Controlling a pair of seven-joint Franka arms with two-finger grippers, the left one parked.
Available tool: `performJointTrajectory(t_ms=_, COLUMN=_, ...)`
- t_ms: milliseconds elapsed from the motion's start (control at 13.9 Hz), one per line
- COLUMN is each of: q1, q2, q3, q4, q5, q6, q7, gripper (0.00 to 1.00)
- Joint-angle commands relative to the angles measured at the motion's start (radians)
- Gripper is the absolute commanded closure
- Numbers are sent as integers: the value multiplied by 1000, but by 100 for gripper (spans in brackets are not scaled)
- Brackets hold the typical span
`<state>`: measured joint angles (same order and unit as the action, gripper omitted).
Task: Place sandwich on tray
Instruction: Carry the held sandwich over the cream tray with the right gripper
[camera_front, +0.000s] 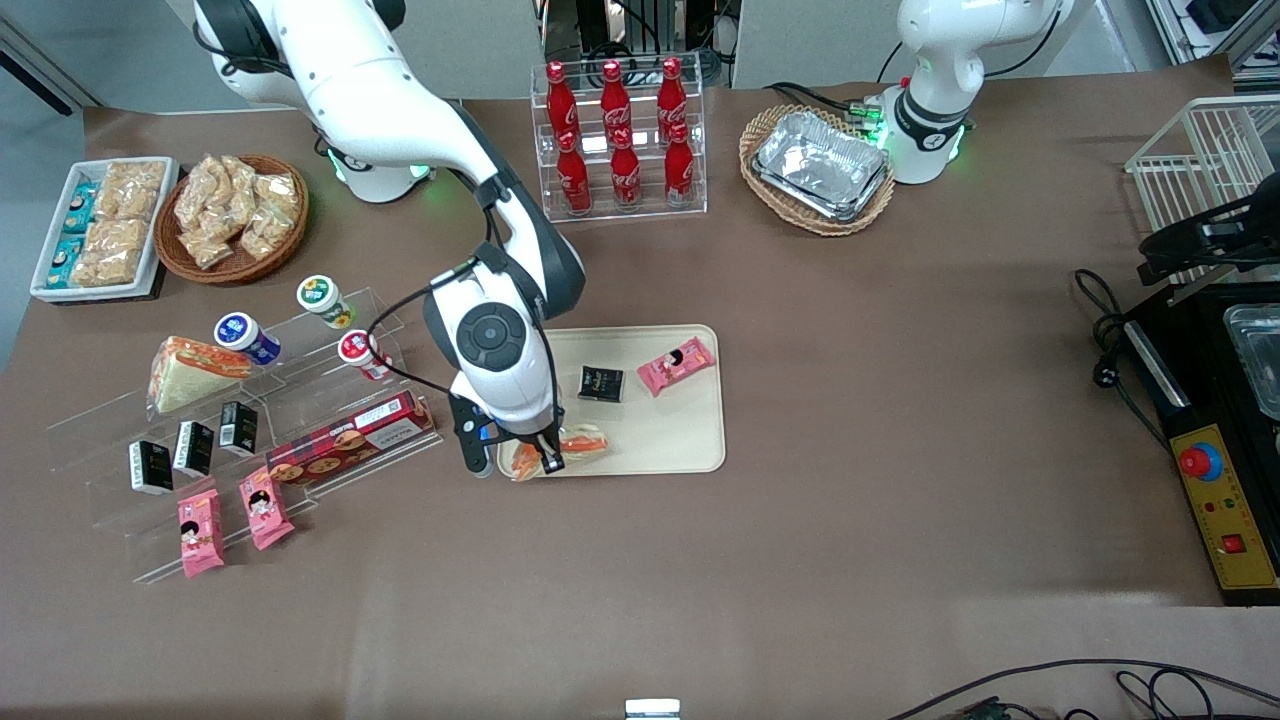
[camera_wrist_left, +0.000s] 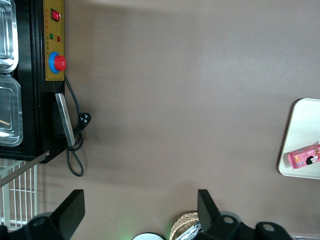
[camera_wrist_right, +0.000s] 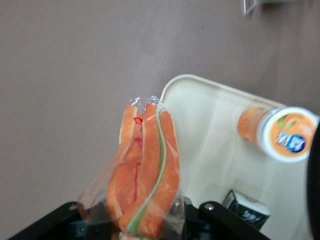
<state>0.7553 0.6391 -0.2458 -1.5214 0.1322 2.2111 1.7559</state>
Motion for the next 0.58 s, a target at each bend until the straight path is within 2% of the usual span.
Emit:
performJointTrajectory(t_ms=0, q1=38, q2=74, q3=0, q4=35, q5=29, q6=90, q7=137, gripper=100)
performJointTrajectory(t_ms=505, q1=91, q2=143, q3=5, q4=35, q5=35, q6=206, q7=258, gripper=100)
